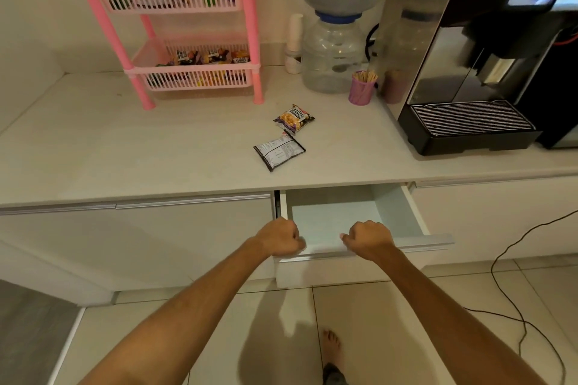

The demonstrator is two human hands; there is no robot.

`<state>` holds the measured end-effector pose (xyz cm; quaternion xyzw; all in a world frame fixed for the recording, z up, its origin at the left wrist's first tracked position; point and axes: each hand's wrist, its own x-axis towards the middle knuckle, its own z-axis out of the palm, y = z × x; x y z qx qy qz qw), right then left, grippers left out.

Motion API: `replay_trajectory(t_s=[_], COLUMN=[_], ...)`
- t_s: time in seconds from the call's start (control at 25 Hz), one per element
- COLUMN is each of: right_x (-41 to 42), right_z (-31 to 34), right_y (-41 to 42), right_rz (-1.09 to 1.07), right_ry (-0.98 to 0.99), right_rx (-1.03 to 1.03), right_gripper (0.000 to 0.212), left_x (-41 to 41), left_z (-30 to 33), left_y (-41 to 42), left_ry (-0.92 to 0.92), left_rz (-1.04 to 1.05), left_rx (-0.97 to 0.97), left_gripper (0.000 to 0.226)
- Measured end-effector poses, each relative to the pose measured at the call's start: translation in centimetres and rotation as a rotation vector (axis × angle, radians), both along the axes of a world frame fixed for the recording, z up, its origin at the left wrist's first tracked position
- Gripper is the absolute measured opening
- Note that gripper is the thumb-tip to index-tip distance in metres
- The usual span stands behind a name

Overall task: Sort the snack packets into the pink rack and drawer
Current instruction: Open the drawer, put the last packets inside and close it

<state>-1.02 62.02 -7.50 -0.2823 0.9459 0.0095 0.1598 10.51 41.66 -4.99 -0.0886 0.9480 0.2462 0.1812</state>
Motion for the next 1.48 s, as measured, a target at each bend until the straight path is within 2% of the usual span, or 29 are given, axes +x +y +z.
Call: replay_trajectory(t_s=[0.2, 0.28, 0.36, 0.44, 0.52, 0.6, 0.64, 0.72, 0.8, 0.88, 1.0, 1.12, 1.2, 1.36, 1.48], right_x=[-3.0, -4.1, -4.6, -4.4, -5.1, -13.1, -14.3, -16.6, -18.9, -21.5, -23.6, -24.6, -25.2, -26.0, -26.0], right_z=[1.3, 1.3, 1.2, 1.2, 2.7, 3.4, 4.4, 6.7, 7.8, 7.9, 6.6, 4.6, 3.8, 2.9, 2.4], right_y=[0.0, -0.1, -0.5, -1.1, -2.5, -7.1, -8.4, -11.2, -14.0, -17.3, -21.8, -24.7, -25.9, -27.3, -27.1], right_rz=[0.104, 0.132, 0.161, 0.209, 0.223, 0.325, 0.332, 0.34, 0.265, 0.146, 0.024, -0.074, -0.068, -0.042, -0.013], right_ry=[-0.306, -0.488, -0.678, -0.841, -0.911, -0.875, -0.817, -0.653, -0.483, -0.304, -0.289, -0.223, -0.134, -0.085, -0.089], right_rx=[0.077, 0.092, 0.147, 0.208, 0.114, 0.049, -0.023, -0.126, -0.193, -0.283, -0.427, -0.407, -0.395, -0.424, -0.456], right_gripper=[0.034, 0.028, 0.022, 0.024, 0.029, 0.027, 0.025, 0.025, 0.035, 0.05, 0.067, 0.093, 0.102, 0.108, 0.096], left_x=[-3.2, -4.2, -5.2, -5.7, -6.5, -12.2, -12.7, -13.7, -15.4, -16.8, -17.9, -18.4, -18.4, -18.6, -18.5], left_z=[1.0, 0.7, 0.7, 0.7, 0.9, -0.1, 0.5, 0.8, 0.5, -0.1, -1.0, -1.7, -1.8, -2.0, -1.6], left_y=[-0.4, -0.2, 0.1, -0.1, -1.3, -4.1, -4.9, -6.5, -7.3, -8.4, -9.6, -10.0, -10.4, -10.6, -10.5], left_ry=[-0.384, -0.442, -0.224, 0.115, 0.349, 0.459, 0.48, 0.436, 0.351, 0.282, 0.249, 0.277, 0.292, 0.298, 0.308], left_rz=[-0.017, -0.004, 0.057, 0.113, 0.109, 0.245, 0.239, 0.212, 0.255, 0.356, 0.407, 0.406, 0.421, 0.473, 0.55], left_rx=[0.192, 0.281, 0.318, 0.186, 0.018, -0.093, -0.162, -0.324, -0.415, -0.445, -0.471, -0.508, -0.507, -0.468, -0.44], left_gripper=[0.029, 0.027, 0.018, 0.013, 0.018, 0.028, 0.034, 0.05, 0.062, 0.068, 0.069, 0.066, 0.064, 0.065, 0.062])
